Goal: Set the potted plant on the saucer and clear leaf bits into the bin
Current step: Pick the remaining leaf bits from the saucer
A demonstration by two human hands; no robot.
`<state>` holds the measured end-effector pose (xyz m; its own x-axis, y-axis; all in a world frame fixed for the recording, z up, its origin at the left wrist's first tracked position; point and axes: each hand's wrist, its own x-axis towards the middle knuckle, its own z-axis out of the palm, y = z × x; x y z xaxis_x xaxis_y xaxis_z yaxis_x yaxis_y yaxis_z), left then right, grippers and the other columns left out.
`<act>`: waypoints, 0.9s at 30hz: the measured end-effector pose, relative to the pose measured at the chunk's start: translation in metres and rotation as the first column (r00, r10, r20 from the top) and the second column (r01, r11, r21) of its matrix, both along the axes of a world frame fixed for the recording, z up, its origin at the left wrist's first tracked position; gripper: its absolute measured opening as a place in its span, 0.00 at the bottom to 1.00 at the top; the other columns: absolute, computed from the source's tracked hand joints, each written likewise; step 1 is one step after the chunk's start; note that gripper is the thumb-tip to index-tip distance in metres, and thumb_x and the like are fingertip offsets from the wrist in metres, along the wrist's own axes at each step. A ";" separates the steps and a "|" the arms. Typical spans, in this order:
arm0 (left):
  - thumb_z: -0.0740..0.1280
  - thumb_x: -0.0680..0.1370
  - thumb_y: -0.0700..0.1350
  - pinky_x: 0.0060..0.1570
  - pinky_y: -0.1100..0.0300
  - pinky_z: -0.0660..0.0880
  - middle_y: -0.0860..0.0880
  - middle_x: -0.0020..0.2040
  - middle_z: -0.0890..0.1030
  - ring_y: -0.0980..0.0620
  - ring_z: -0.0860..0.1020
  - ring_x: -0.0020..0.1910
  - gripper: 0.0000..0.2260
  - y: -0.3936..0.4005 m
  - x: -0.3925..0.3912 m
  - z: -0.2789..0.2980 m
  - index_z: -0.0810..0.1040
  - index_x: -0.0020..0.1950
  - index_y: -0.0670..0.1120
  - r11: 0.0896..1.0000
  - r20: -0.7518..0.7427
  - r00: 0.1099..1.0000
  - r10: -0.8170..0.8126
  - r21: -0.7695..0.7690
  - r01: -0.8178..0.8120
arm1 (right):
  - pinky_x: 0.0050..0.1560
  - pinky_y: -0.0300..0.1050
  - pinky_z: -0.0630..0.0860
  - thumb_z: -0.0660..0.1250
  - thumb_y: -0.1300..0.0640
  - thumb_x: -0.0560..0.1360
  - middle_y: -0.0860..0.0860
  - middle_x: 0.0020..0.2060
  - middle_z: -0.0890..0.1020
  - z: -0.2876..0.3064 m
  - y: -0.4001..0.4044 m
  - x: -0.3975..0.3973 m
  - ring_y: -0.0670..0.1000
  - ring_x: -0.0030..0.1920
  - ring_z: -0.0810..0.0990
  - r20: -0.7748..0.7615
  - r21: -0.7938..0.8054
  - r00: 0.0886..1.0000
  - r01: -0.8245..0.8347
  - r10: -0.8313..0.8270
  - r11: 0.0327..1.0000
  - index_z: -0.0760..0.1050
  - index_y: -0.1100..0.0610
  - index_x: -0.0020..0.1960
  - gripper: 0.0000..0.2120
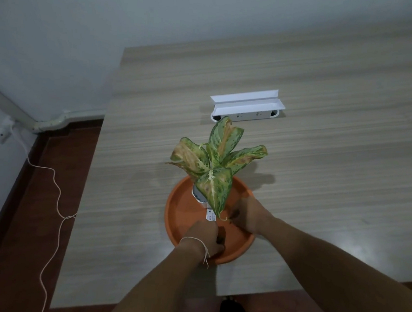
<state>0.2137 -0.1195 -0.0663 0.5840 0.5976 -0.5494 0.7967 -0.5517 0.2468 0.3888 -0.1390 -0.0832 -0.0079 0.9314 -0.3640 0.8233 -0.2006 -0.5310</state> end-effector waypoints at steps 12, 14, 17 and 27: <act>0.59 0.75 0.41 0.47 0.50 0.77 0.38 0.50 0.81 0.38 0.79 0.49 0.12 -0.008 -0.003 -0.011 0.81 0.50 0.41 0.996 0.035 0.996 0.076 0.039 -0.078 | 0.40 0.43 0.76 0.70 0.61 0.65 0.56 0.36 0.85 -0.005 -0.008 -0.004 0.55 0.39 0.82 0.050 -0.011 0.998 -0.038 0.039 0.999 0.82 0.60 0.35 0.03; 0.60 0.74 0.43 0.49 0.51 0.78 0.40 0.49 0.82 0.40 0.79 0.50 0.12 -0.004 -0.006 -0.013 0.82 0.49 0.42 0.992 0.067 0.990 0.122 -0.007 -0.122 | 0.42 0.41 0.72 0.69 0.59 0.67 0.57 0.37 0.85 -0.002 -0.007 -0.007 0.57 0.39 0.82 0.060 -0.030 0.997 -0.055 0.056 0.998 0.82 0.61 0.35 0.05; 0.64 0.73 0.46 0.51 0.54 0.78 0.45 0.49 0.84 0.45 0.80 0.50 0.11 0.004 -0.016 -0.013 0.84 0.48 0.45 0.959 0.117 0.952 0.284 -0.051 -0.279 | 0.48 0.42 0.73 0.68 0.58 0.70 0.58 0.42 0.86 0.002 -0.004 -0.013 0.58 0.45 0.83 0.067 -0.054 0.997 -0.039 0.042 0.998 0.83 0.60 0.41 0.07; 0.73 0.65 0.46 0.37 0.61 0.79 0.50 0.31 0.83 0.51 0.82 0.31 0.05 0.017 -0.087 0.014 0.83 0.30 0.46 0.735 0.279 0.682 0.676 -0.196 -0.649 | 0.41 0.40 0.69 0.67 0.61 0.72 0.50 0.38 0.81 0.019 0.003 -0.055 0.49 0.40 0.75 0.059 -0.004 0.994 -0.088 0.089 0.996 0.79 0.52 0.39 0.06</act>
